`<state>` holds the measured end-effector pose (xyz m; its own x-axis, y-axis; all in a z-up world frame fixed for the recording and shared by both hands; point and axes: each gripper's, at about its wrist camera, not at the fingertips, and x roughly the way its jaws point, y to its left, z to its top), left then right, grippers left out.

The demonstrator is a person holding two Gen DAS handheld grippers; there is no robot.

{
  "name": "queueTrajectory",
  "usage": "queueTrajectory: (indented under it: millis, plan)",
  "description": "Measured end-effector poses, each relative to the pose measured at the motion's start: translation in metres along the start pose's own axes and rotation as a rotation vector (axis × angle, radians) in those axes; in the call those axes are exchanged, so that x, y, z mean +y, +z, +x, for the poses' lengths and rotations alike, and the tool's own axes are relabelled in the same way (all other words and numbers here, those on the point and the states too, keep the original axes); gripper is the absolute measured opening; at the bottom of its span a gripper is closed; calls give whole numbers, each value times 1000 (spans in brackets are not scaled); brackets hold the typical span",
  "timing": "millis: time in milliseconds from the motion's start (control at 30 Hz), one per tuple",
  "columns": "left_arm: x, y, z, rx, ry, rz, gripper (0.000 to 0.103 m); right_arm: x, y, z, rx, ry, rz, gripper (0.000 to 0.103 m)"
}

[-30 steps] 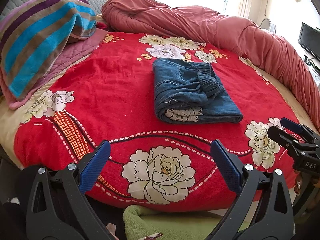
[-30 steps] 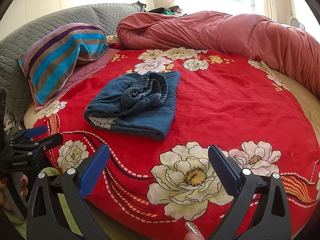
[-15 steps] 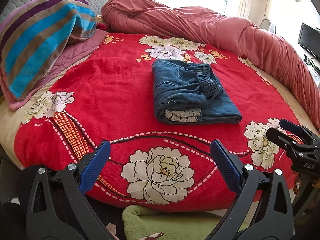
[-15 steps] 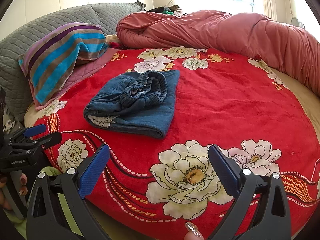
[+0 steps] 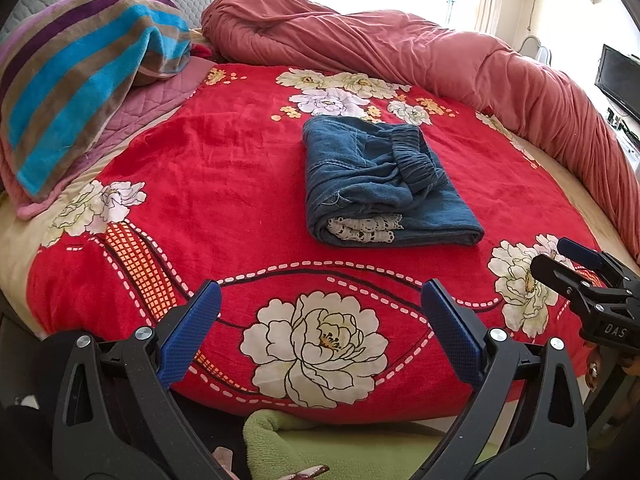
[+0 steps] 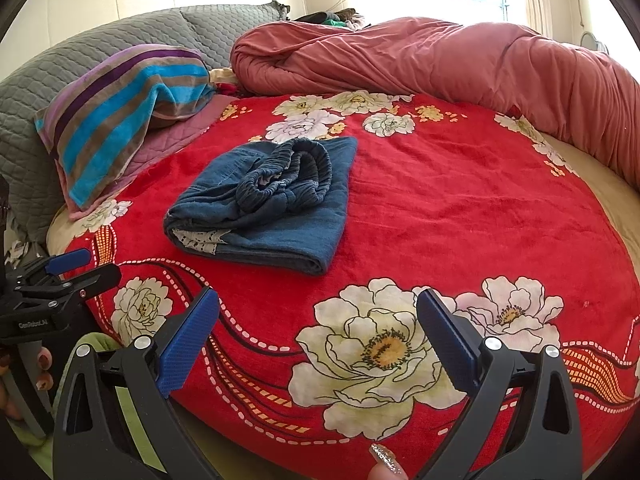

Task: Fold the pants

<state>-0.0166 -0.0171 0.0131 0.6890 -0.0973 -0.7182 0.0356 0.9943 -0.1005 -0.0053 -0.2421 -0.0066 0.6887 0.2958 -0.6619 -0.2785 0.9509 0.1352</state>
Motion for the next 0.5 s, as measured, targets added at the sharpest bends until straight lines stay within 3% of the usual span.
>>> queueTrajectory:
  millis: [367,500]
  plan:
    - [2,0,3,8,-6,-10,94,-4,1,4,3,-14,4,98]
    - [2,1,4,12,27,-1,94,-9,2,6,7,-33,11,98]
